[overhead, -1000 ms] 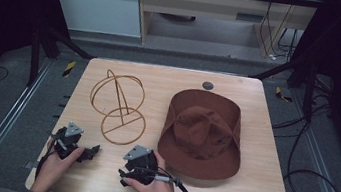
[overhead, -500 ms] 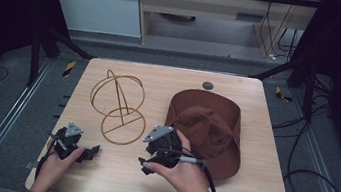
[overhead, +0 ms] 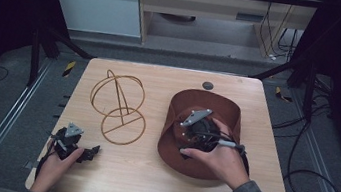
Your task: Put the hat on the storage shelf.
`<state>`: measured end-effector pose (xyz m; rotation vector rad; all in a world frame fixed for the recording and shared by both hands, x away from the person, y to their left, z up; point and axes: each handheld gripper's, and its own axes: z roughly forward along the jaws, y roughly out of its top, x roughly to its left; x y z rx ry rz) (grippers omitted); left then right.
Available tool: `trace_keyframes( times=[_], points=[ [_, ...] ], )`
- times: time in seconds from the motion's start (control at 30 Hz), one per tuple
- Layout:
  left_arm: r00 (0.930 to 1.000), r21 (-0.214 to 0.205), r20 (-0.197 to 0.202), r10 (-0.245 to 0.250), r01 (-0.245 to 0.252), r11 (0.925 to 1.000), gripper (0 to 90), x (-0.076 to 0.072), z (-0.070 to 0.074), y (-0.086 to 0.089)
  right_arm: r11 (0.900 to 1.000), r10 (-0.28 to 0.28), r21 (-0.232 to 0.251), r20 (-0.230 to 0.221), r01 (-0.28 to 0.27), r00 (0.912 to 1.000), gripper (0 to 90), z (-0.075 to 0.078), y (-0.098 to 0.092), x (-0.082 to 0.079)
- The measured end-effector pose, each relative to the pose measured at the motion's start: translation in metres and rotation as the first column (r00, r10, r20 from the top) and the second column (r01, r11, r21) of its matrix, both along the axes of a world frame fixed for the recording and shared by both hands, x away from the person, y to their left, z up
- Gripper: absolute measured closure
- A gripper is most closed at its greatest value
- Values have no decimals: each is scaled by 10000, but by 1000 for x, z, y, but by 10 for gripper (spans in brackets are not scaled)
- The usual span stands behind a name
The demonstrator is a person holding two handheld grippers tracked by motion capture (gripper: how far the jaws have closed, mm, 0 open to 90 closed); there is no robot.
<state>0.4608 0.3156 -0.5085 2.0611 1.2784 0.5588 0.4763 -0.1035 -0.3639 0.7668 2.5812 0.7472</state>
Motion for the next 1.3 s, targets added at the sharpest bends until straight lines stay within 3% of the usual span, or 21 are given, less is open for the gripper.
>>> trace_keyframes(
  times=[0.27, 0.47, 0.57, 0.87, 1.03, 1.3],
  points=[
    [10000, 17, 6, -20, 20, 10000, 0, 0, 0, 0, 9996, -239, -133, -316, 235, 9992, 209, 12, -37, 24],
    [10000, 29, -15, -9, 9, 10000, 0, 0, 0, 0, 9986, -503, -166, -377, 497, 9980, 205, 17, -50, 38],
    [10000, 29, -15, -8, 8, 10000, 0, 0, 0, 0, 9976, -683, -179, -455, 676, 9966, 192, 18, -52, 46],
    [10000, -10, -21, -9, 9, 10000, 0, 0, 0, 0, 9917, -1273, 8, -1494, 1289, 9805, 140, 11, -50, 74],
    [10000, -13, -22, -1, 1, 10000, 0, 0, 0, 0, 9872, -1566, 21, -1717, 1593, 9726, 209, 0, -47, 84],
    [10000, 16, -39, -55, 55, 10000, 0, 0, 0, 0, 9859, -1593, 163, -2136, 1665, 9638, 342, -15, -47, 93]
  ],
)
